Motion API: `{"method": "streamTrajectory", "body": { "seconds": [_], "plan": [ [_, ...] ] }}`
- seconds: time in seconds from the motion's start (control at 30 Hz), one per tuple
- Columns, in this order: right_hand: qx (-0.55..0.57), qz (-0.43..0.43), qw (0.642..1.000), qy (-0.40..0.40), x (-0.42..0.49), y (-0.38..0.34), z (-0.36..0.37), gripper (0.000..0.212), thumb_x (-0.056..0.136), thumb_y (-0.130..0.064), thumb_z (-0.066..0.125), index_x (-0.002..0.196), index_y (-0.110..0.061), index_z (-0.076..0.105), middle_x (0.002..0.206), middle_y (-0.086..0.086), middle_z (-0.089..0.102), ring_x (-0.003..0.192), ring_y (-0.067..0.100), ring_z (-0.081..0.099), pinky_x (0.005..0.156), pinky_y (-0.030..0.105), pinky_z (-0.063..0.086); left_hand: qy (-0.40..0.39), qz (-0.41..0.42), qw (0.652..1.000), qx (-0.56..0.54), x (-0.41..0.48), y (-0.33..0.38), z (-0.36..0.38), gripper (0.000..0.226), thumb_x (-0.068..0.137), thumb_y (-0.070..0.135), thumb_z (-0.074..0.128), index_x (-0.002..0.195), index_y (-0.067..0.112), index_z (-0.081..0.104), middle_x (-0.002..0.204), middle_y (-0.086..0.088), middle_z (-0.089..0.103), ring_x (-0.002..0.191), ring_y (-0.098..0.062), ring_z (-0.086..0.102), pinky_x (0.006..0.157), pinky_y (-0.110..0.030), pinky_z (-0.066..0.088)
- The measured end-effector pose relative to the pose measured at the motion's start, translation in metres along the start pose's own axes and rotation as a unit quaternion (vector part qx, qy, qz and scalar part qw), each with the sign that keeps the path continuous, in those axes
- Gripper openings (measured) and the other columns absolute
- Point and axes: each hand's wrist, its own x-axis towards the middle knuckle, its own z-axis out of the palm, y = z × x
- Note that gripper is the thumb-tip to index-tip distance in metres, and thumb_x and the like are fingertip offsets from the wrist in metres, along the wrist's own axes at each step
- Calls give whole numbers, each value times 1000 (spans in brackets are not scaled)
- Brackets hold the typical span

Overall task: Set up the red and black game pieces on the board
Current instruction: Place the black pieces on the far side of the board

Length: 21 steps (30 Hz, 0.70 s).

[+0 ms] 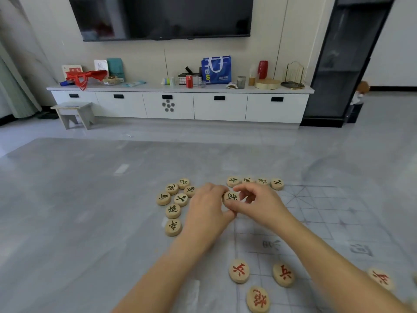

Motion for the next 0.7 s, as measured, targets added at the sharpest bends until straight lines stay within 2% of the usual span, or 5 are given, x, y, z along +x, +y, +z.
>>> {"method": "streamTrajectory", "body": {
  "seconds": [0.1,0.23,0.33,0.47,0.7],
  "plan": [
    [-25,25,999,0,-5,5,-10,27,69,-35,74,94,-30,68,77,-15,63,73,1,57,61,17,44,-27,40,999,20,-1,26,25,52,68,31,60,118,17,62,104,-6,58,102,-26,54,84,-28,36],
    [-60,79,994,42,1,39,-29,40,72,-38,73,103,-23,55,96,-12,55,90,9,54,68,24,41,-44,40,997,52,-4,30,39,62,80,42,65,134,16,48,121,-4,54,115,-23,47,95,-29,34],
    [-81,125,982,112,18,83,-52,34,73,-34,74,96,-19,55,103,-2,57,92,17,54,67,26,37,-15,23,994,102,-10,3,26,61,82,53,57,131,16,50,122,-2,55,112,-23,48,93,-30,36],
    [-120,136,966,184,38,124,-75,37,75,-34,74,103,-14,60,112,7,55,93,21,54,71,28,39,53,-17,990,130,-22,-47,8,58,79,54,41,115,13,61,112,-5,62,106,-28,53,91,-33,34],
    [-158,106,970,152,62,135,-72,42,76,-37,75,109,-15,62,109,4,61,100,20,56,80,30,45,118,-153,973,124,-39,-104,-25,63,82,54,34,122,10,54,117,-14,59,115,-34,44,96,-46,36]
  ]
}}
